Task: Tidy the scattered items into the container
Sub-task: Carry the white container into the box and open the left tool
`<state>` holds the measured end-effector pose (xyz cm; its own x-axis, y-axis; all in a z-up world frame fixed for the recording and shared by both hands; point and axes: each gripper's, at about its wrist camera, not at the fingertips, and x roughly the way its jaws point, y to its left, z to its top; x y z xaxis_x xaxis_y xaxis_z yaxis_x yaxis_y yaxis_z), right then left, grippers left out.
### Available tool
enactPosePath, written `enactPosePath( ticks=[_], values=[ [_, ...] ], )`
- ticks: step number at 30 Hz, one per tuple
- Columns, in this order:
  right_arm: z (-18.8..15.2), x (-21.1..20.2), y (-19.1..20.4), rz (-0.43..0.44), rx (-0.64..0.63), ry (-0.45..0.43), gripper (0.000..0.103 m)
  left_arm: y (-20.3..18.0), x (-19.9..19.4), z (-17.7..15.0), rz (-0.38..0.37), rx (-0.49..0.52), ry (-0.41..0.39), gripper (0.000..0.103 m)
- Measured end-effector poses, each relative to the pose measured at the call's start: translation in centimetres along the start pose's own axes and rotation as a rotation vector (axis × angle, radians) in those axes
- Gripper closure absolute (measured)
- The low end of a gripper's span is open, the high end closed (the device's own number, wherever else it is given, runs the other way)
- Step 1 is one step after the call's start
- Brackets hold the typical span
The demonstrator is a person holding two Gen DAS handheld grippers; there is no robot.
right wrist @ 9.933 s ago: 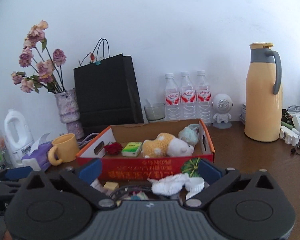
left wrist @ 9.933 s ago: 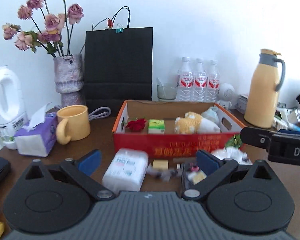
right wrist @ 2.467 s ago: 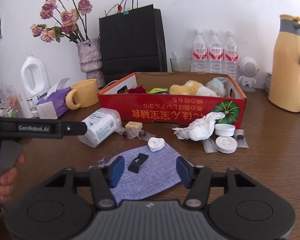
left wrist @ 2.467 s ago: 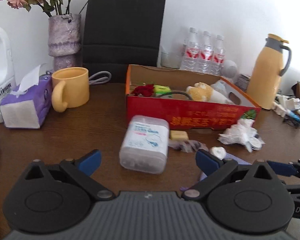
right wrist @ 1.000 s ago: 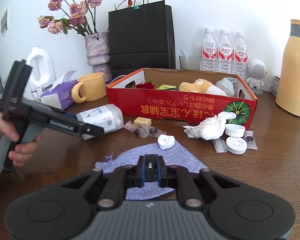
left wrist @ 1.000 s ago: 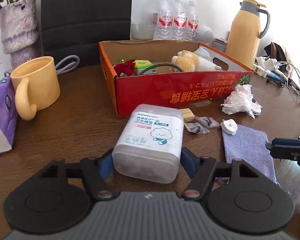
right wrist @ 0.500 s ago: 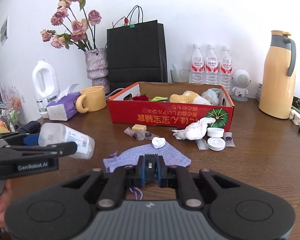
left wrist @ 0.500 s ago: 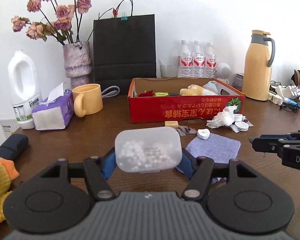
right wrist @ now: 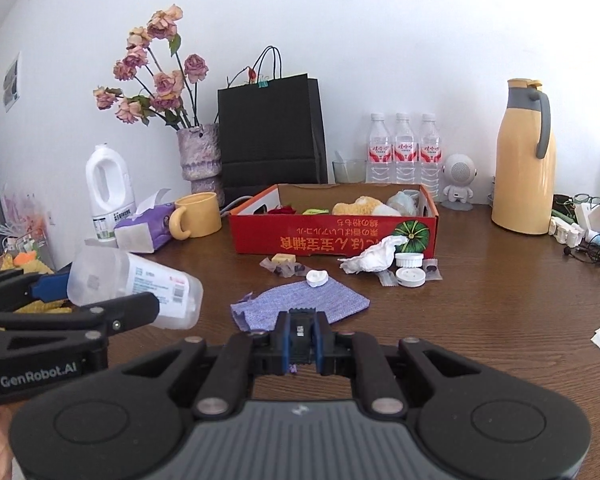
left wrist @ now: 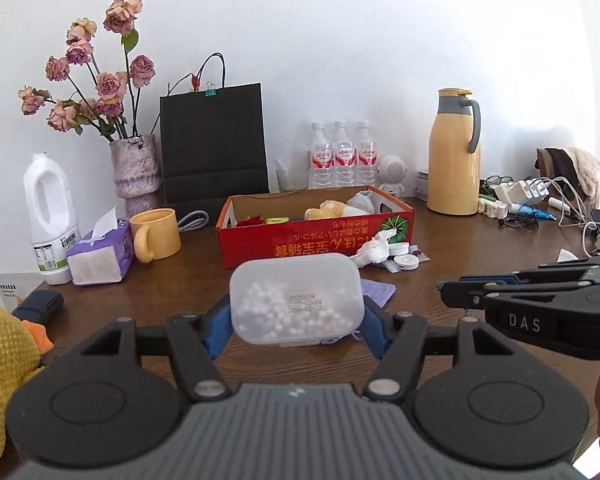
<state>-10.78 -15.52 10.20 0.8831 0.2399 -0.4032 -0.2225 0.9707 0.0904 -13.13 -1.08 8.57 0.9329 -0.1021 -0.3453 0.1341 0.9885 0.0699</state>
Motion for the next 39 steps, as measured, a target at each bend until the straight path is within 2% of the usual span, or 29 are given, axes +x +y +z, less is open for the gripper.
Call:
enactPosePath(
  ticks=[4,8,15,21,25,27,30,33,36,38,39],
  values=[
    [1.3,-0.6,-0.6,-0.021,-0.007,-0.032,0.092,-0.1,0.8,1.0,-0.015,-0.003,-0.016,0.038],
    [3.1,1.0,-1.4,-0.044,-0.023,-0.062,0.092,0.4,3.3,2.4,-0.010,-0.013,-0.031,0.038],
    [7.3,6.6,-4.1,-0.075,-0.039,-0.066,0.092,1.9,9.6,6.2,-0.014,-0.024,-0.068,0.038],
    [12.0,13.6,-6.9,-0.074,-0.076,-0.058,0.092,3.5,17.5,10.3,-0.026,-0.056,-0.082,0.038],
    [15.6,19.6,-9.4,-0.087,-0.088,0.006,0.092,3.5,25.0,12.5,-0.014,-0.039,-0.024,0.037],
    [17.0,22.7,-10.7,-0.098,-0.073,0.054,0.092,3.7,28.7,13.1,0.004,-0.043,0.031,0.038],
    [18.5,27.3,-12.6,-0.135,-0.050,0.176,0.092,4.7,33.3,13.0,0.002,-0.097,0.131,0.037],
    [19.0,30.8,-13.8,-0.156,-0.034,0.272,0.092,5.8,36.6,12.8,-0.038,-0.158,0.237,0.037],
    [18.3,33.4,-13.7,-0.190,-0.075,0.358,0.092,6.0,38.8,12.7,0.008,-0.131,0.301,0.037],
    [17.8,34.6,-13.9,-0.179,-0.043,0.408,0.092,5.9,39.9,12.4,0.047,-0.110,0.342,0.036],
    [17.7,35.1,-14.1,-0.178,-0.024,0.433,0.090,6.1,40.3,12.3,0.038,-0.116,0.363,0.036]
  ],
)
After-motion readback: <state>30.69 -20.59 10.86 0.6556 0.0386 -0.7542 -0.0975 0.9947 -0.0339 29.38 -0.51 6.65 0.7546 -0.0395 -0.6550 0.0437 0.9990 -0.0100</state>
